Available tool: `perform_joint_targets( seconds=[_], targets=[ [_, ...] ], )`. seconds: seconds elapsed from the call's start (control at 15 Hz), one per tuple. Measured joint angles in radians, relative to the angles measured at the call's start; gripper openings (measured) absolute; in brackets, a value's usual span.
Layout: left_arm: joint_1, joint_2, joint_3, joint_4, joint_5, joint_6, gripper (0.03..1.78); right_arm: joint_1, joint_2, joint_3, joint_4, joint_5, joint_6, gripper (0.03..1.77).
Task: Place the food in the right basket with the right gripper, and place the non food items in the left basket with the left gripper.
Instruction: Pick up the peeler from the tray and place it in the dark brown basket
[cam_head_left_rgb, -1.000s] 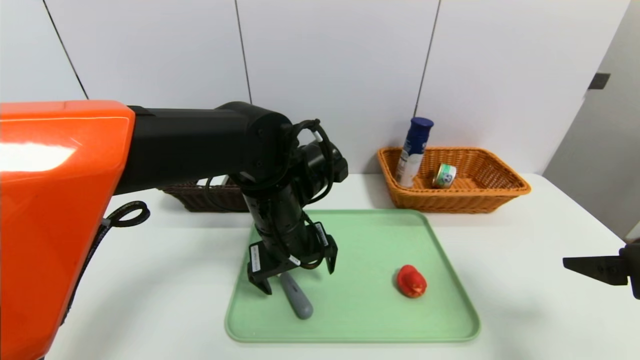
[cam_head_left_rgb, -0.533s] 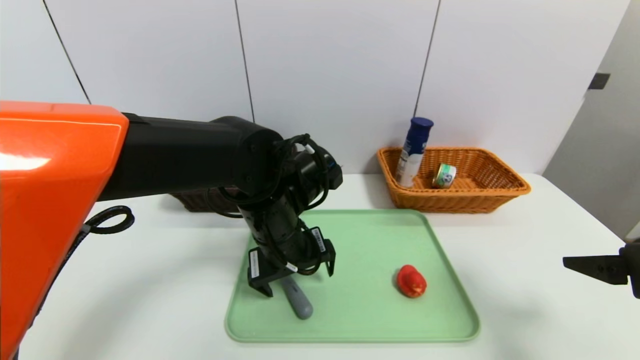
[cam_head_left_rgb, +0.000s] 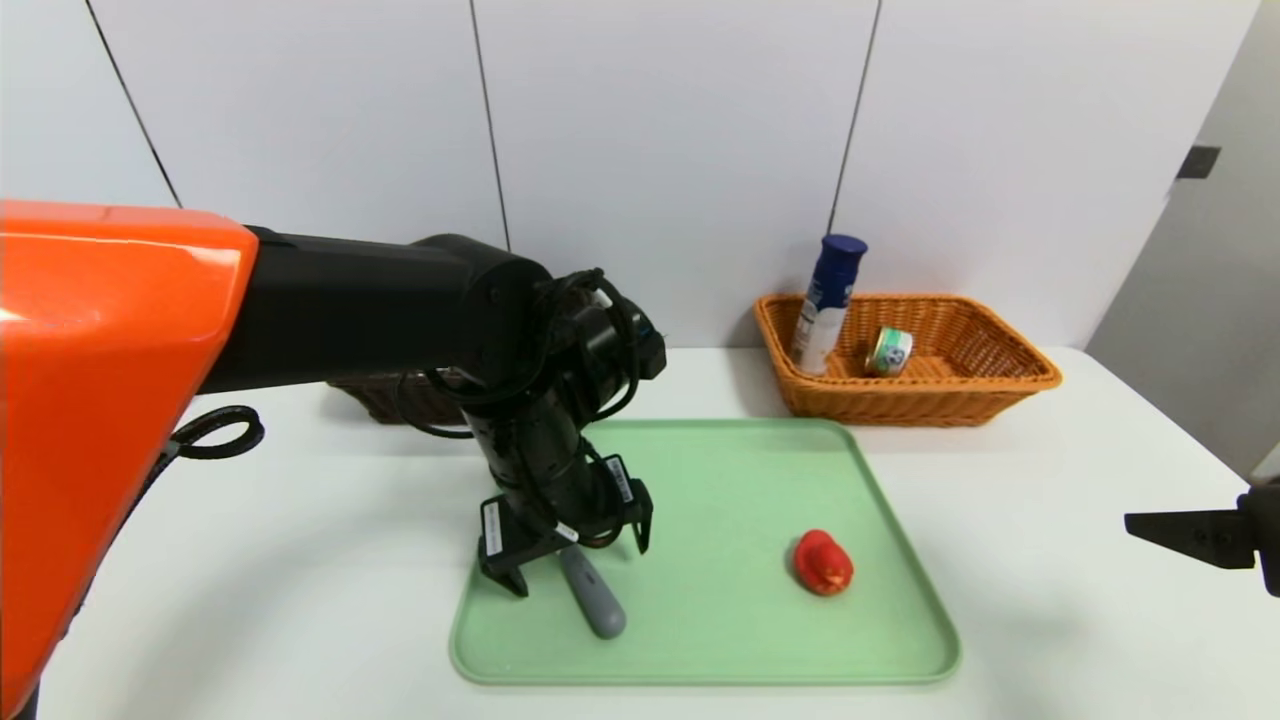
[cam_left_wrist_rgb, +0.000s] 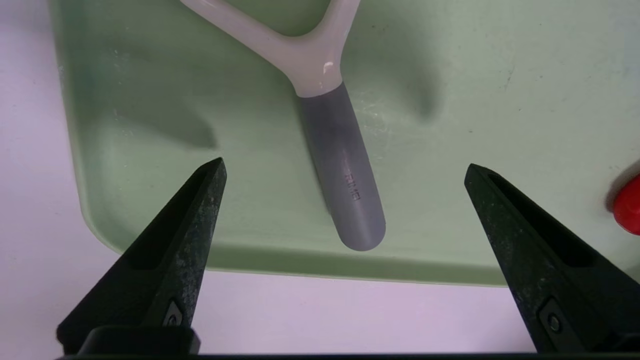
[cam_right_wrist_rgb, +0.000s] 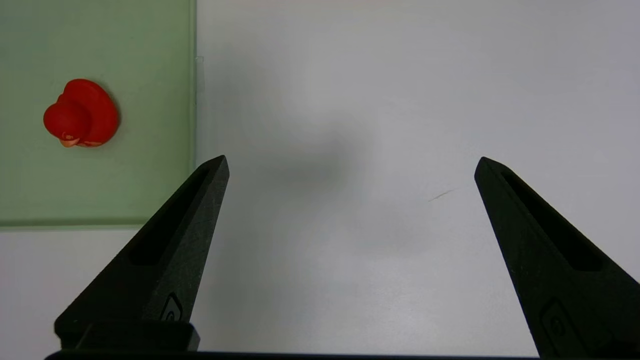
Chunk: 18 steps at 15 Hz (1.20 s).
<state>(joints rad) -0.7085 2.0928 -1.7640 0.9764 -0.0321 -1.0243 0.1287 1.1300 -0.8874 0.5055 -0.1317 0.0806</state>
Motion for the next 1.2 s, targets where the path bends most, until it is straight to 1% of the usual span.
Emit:
perform_joint_targets(
  seconds=[1.0,1.2],
  targets=[
    [0.015,0.044,-0.012,0.003,0.001,0.006,1.69,0.000,0.013,-0.005,-0.002,0.000,-0.001,1.70],
    [0.014,0.057,-0.030,0.043,0.004,0.019,1.69,0.000,0.016,-0.003,-0.002,0.002,0.000,1.70]
  ],
)
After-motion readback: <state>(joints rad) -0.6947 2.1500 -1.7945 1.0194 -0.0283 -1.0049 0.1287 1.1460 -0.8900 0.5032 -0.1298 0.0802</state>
